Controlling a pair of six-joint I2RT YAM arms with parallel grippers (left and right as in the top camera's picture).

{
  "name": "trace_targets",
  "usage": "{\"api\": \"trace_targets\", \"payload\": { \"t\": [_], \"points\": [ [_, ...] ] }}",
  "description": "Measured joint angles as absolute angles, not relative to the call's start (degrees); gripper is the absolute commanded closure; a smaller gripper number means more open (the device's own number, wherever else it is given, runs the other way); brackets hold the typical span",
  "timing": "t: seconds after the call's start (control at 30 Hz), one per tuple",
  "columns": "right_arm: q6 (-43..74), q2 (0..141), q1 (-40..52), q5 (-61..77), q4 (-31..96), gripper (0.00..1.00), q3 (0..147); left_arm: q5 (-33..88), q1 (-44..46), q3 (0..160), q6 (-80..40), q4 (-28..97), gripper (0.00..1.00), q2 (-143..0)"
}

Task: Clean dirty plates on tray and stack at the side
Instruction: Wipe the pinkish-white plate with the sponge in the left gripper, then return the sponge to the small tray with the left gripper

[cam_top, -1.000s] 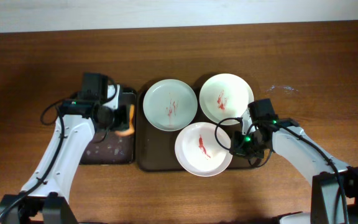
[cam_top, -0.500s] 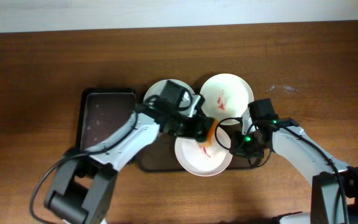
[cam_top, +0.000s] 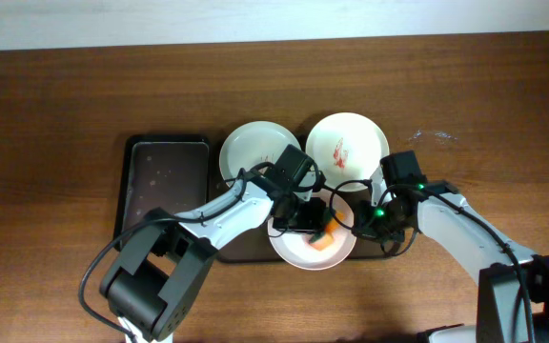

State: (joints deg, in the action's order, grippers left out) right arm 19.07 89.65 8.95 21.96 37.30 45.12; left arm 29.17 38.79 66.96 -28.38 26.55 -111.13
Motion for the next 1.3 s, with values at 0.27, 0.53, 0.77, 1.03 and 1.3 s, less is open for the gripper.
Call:
{"api": "trace_targets", "payload": {
  "t": [0.27,0.53,0.77,1.03,1.3],
  "points": [
    [19.3,89.6,9.0,22.0,37.2,0.96,45.2,22.1,34.7,67.4,-28.4,26.1,1.0,-111.1],
    [19.3,89.6,9.0,22.0,37.2,0.96,45.3,19.4,32.4,68.3,-26.7,34.9,1.0,-109.3],
    [19.2,89.6,9.0,21.9,37.1,0.89,45.3,11.7,31.0,68.1,-23.2,39.8,1.0,-95.5],
    [19.2,89.6,9.0,21.7,35.1,0.89,45.3,-6.0,17.0,68.0,-19.6,48.6,1.0,-90.6],
    [19.2,89.6,9.0,21.5,35.1,0.88,45.3,-8.0,8.4,67.2,-12.4,46.8,1.0,-98.7]
  ]
}}
